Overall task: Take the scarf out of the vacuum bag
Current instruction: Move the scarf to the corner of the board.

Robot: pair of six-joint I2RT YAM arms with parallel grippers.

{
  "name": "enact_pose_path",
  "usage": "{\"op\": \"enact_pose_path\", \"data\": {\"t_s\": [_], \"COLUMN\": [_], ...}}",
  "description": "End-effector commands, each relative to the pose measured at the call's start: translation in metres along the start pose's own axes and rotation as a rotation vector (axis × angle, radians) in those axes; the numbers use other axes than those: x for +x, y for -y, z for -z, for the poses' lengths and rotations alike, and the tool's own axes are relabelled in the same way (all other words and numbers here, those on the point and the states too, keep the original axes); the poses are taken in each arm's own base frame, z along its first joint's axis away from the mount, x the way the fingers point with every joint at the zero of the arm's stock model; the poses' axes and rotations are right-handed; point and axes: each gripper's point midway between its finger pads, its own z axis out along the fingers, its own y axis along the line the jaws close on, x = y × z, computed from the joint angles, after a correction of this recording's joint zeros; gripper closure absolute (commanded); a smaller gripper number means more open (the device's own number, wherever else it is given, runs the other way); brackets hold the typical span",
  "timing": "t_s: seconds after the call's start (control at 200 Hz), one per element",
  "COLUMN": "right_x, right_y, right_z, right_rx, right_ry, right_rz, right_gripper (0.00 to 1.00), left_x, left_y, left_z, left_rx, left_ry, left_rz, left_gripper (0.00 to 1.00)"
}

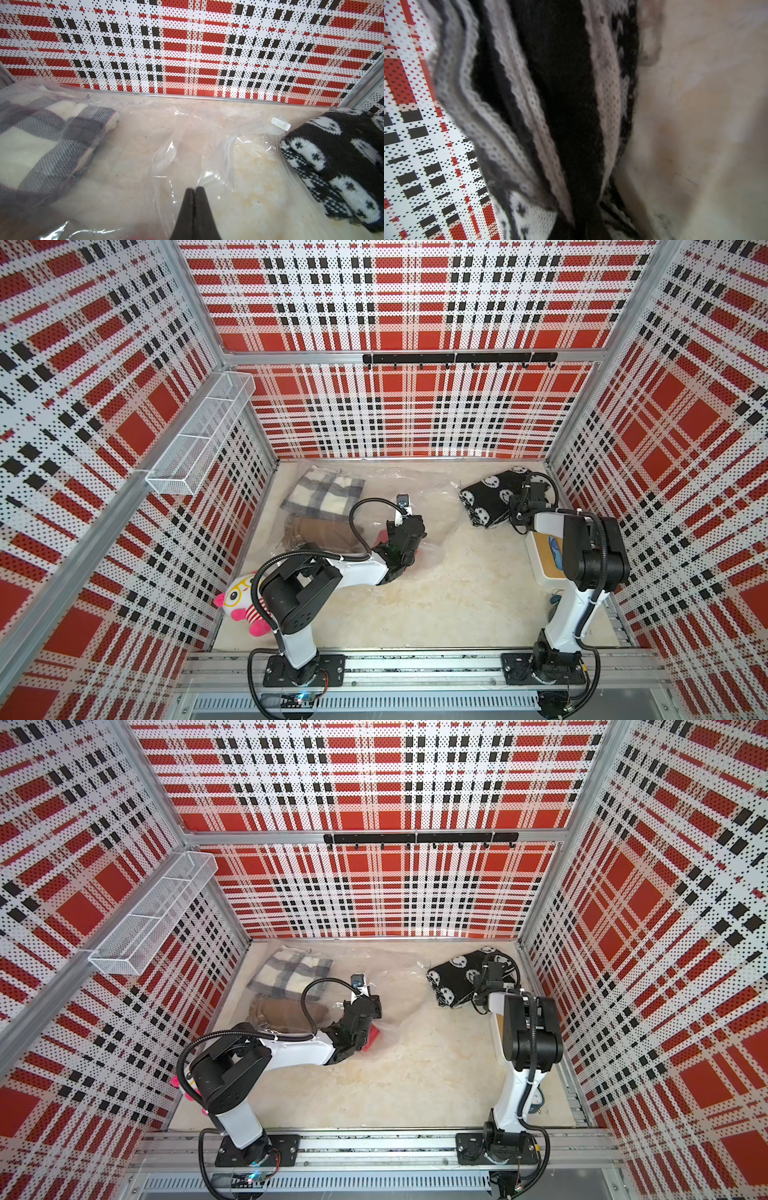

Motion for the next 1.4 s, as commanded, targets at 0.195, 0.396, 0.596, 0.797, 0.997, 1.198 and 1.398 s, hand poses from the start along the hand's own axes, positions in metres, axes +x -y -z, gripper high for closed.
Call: {"op": "enact_pose_path", "data": {"t_s": [0.195,0.396,0.596,0.797,0.997,1.198,1.398], "right_x": [-0.019,-0.024,-0.016,-0.005,-0.004,-0.009,-0.01], "right_y": [-0.011,-0.01,-0.013,-0.022,-0.029,-0.031,-0.032], "right_z": [0.01,0.018,0.005,-0.016,-0.029,-0.04,-0.048], "right_rx": [-0.011,-0.018,0.013,0.046,0.051,0.107,0.106], "right_ry": [0.084,0.11,0.115,0.111,0.111,0.145,0.147], "right_rz": [-0.075,-0.058,-0.032,-0.011,-0.007,0.047,0.077], "right_gripper": [1.0,1.0,1.0,1.0,1.0,1.0,0.96], "left_x": [-0.029,-0.031,-0.028,-0.024,-0.013,-0.002,0.003], "left_y": [-0.017,-0.024,-0.017,0.001,0.008,0.0,-0.009], "left_z": [-0.001,-0.01,-0.016,-0.013,-0.017,-0.019,-0.021], "left_rx": [-0.043,-0.056,-0.017,0.042,0.06,0.063,0.055], "left_ry": [0.057,0.051,0.036,0.023,0.004,-0.017,-0.027], "left_rz": [0.034,0.039,0.048,0.053,0.051,0.06,0.071], "left_gripper": [1.0,1.0,1.0,1.0,1.0,1.0,1.0]}}
